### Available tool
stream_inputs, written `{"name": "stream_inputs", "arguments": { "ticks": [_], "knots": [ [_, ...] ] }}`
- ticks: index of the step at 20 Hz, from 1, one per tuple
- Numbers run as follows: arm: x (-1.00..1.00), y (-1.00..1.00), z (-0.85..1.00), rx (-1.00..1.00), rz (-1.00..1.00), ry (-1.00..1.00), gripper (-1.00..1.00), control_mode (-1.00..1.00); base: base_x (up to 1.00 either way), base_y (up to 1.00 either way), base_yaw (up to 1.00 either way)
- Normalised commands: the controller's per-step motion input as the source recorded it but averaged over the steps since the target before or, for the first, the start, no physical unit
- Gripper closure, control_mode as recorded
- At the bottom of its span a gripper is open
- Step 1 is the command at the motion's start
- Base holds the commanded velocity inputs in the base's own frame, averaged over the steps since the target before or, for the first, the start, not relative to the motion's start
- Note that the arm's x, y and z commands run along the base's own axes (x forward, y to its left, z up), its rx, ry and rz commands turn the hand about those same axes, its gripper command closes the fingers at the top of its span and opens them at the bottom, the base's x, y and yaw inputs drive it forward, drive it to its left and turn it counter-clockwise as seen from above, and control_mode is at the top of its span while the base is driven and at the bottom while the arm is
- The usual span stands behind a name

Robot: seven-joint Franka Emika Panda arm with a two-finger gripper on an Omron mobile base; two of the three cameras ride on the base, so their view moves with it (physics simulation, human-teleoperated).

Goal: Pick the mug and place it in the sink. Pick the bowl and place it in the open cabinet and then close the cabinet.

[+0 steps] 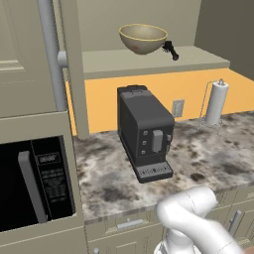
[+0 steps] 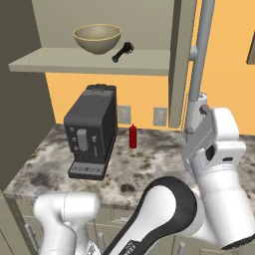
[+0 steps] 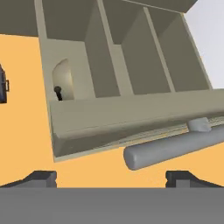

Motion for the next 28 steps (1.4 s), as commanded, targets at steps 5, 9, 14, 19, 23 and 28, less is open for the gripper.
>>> {"name": "stream_inputs", "arguments": {
  "ticks": [5, 9, 14, 19, 23, 28],
  "knots": [
    [0.55, -0.52, -0.22, 0.00, 0.06, -0.17, -1.00, -1.00, 0.00, 0.00, 0.00],
    [0.24, -0.21, 0.03, -0.03, 0.08, -0.25, -1.00, -1.00, 0.00, 0.00, 0.00],
    [0.13, 0.05, 0.02, -0.06, 0.11, -0.16, -1.00, -1.00, 0.00, 0.00, 0.00],
    [0.02, 0.29, 0.26, -0.02, 0.08, -0.10, -1.00, -1.00, 0.00, 0.00, 0.00],
    [0.00, 0.43, 0.27, -0.03, 0.03, -0.04, -1.00, -1.00, 0.00, 0.00, 0.00],
    [-0.02, 0.56, 0.06, -0.04, 0.00, -0.01, -1.00, -1.00, 0.00, 0.00, 0.00]
  ]
}}
